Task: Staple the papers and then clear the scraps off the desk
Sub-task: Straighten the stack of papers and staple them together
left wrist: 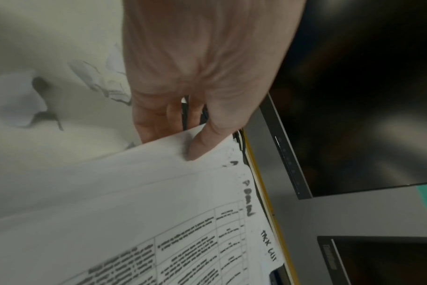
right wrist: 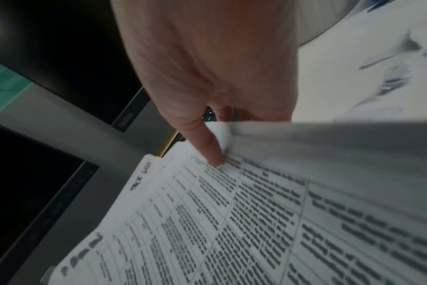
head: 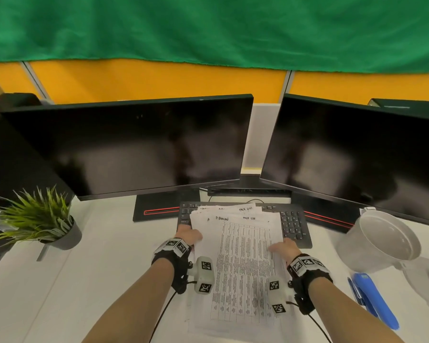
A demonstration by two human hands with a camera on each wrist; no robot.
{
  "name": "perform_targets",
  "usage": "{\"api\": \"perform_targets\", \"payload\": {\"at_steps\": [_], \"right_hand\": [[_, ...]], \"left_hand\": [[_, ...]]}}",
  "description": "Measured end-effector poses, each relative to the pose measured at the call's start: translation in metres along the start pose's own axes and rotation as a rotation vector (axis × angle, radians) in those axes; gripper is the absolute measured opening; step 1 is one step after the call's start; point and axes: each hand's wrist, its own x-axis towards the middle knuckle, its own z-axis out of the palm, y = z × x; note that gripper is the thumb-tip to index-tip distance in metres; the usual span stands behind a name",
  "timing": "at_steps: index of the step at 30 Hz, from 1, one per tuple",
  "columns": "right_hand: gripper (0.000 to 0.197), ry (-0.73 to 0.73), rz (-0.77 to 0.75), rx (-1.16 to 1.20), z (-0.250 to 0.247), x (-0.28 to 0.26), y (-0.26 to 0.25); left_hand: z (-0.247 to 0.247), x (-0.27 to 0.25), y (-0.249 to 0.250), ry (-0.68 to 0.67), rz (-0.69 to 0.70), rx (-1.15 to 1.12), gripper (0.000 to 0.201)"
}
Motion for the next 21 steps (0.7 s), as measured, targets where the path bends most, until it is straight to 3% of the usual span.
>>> {"api": "perform_targets", "payload": {"at_steps": [3,7,10,13,14,17,21], "right_hand": [[0.047,0.013,0.002,-0.055,-0.002,-0.007,-0.005],[0.026,-0.093,-0.046,0.105,-0.008,0.01,0.002],[0.039,-0.184,-0.018,0.214,-0.006,0.006,0.008],[0.061,-0.24,-0.006,0.144,-0.002,0.017,0.015],[0.06,-0.249,0.006,0.122,-0.001,0.018,0.015],[0.028,-0.206,0.06,0.165,-0.001,-0.005,0.006],[0.039,-0.208,0.06,0.277,-0.005,-0.016,0.005]], "left_hand": [[0.002,-0.005,0.007,-0.057,0.038,-0.069,0.009],[0.005,-0.009,0.018,-0.101,0.013,-0.205,0.032],[0.01,-0.019,0.024,-0.14,0.062,-0.221,0.038],[0.017,-0.027,0.025,-0.19,0.154,-0.198,0.045],[0.02,-0.028,0.026,-0.187,0.192,-0.171,0.047],[0.022,-0.028,0.023,-0.159,0.281,-0.182,0.039],[0.013,-0.024,0.011,-0.103,0.303,-0.289,0.033]]}}
